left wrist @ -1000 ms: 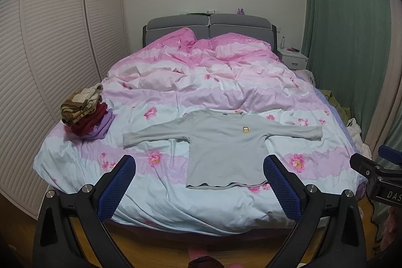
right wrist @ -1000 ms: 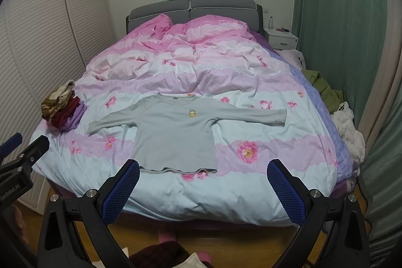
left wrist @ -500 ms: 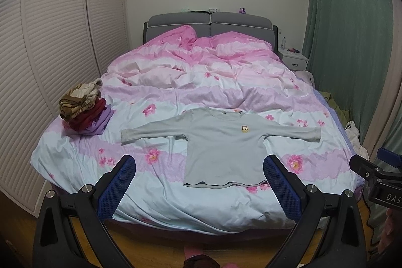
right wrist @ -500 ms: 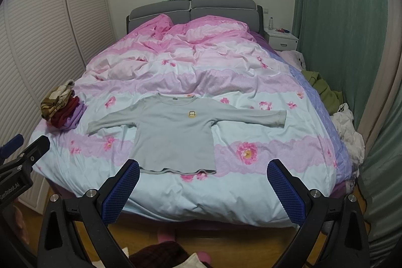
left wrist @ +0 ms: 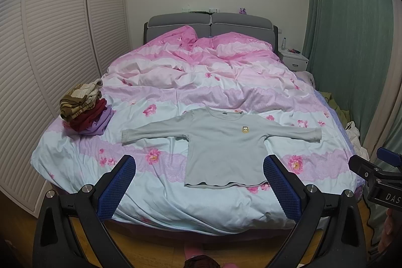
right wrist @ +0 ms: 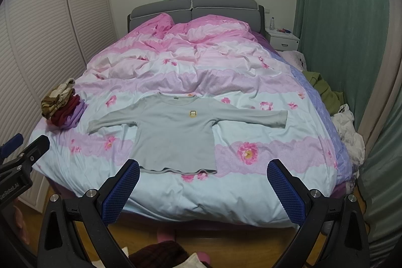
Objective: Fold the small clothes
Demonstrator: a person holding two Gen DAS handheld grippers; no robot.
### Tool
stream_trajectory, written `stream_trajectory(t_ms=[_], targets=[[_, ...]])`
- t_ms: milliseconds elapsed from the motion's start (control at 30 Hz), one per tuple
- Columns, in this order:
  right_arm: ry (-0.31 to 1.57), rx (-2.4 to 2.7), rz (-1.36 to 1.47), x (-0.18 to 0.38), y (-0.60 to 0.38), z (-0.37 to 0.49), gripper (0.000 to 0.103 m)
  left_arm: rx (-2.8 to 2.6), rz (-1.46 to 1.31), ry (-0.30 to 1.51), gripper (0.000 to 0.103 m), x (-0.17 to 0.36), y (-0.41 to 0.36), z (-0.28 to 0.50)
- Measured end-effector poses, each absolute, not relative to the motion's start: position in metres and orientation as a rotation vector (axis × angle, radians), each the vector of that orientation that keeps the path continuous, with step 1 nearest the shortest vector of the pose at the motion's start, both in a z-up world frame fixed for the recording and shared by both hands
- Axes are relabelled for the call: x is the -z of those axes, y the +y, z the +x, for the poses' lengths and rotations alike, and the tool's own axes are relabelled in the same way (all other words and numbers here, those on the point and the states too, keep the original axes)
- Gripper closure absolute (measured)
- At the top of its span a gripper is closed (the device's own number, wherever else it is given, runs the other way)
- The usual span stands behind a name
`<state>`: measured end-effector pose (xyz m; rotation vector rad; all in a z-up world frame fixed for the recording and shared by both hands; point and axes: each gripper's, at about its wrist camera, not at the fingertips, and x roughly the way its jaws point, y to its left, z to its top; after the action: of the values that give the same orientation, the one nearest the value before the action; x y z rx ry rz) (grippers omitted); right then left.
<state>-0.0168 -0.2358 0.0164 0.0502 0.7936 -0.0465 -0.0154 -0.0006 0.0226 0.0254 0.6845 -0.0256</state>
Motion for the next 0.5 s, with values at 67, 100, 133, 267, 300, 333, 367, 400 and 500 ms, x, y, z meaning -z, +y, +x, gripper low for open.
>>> stream_trajectory(t_ms=[67, 100, 133, 267, 300, 333, 367, 400, 500], targets=[[0.795, 0.047, 0.05, -0.0177, -0.2357, -0.0165, 0.001, 0.026, 0.024, 0.684, 0.0, -0.0224, -0.0004, -0.0156], [0.795, 0.047, 0.051, -0.0186, -0.2357, -0.0165, 0.001, 0.025, 0.024, 0.683, 0.0, -0.0224, -0.0005, -0.0156], [0.794, 0.046, 0.051, -0.0163, -0.2358, -0.0167, 0.001, 0.025, 0.024, 0.683, 0.0, -0.0222, -0.0012, -0.0157], [0.794, 0.045, 0.05, -0.0157, -0.2359, -0.0166, 0.001, 0.028, 0.023, 0.684, 0.0, -0.0218, -0.0006, -0.0156], [0.794, 0.047, 0.049, -0.0159, -0.2357, -0.0166, 0.001, 0.028, 0.023, 0.685, 0.0, -0.0213, -0.0012, -0.0155], [0.793, 0.047, 0.049, -0.0163, -0.2357, -0.0166, 0.001, 0.028, 0.023, 0.685, 0.0, -0.0209, -0.0019, -0.0153], [0.794, 0.046, 0.048, -0.017, -0.2355, -0.0163, 0.001, 0.029, 0.023, 0.685, 0.0, -0.0211, -0.0005, -0.0153], [0.795, 0.047, 0.047, -0.0178, -0.2354, -0.0161, 0.001, 0.029, 0.024, 0.685, 0.0, -0.0206, -0.001, -0.0152], [0.795, 0.047, 0.049, -0.0153, -0.2353, -0.0158, 0.001, 0.029, 0.022, 0.686, 0.0, -0.0198, -0.0002, -0.0142]])
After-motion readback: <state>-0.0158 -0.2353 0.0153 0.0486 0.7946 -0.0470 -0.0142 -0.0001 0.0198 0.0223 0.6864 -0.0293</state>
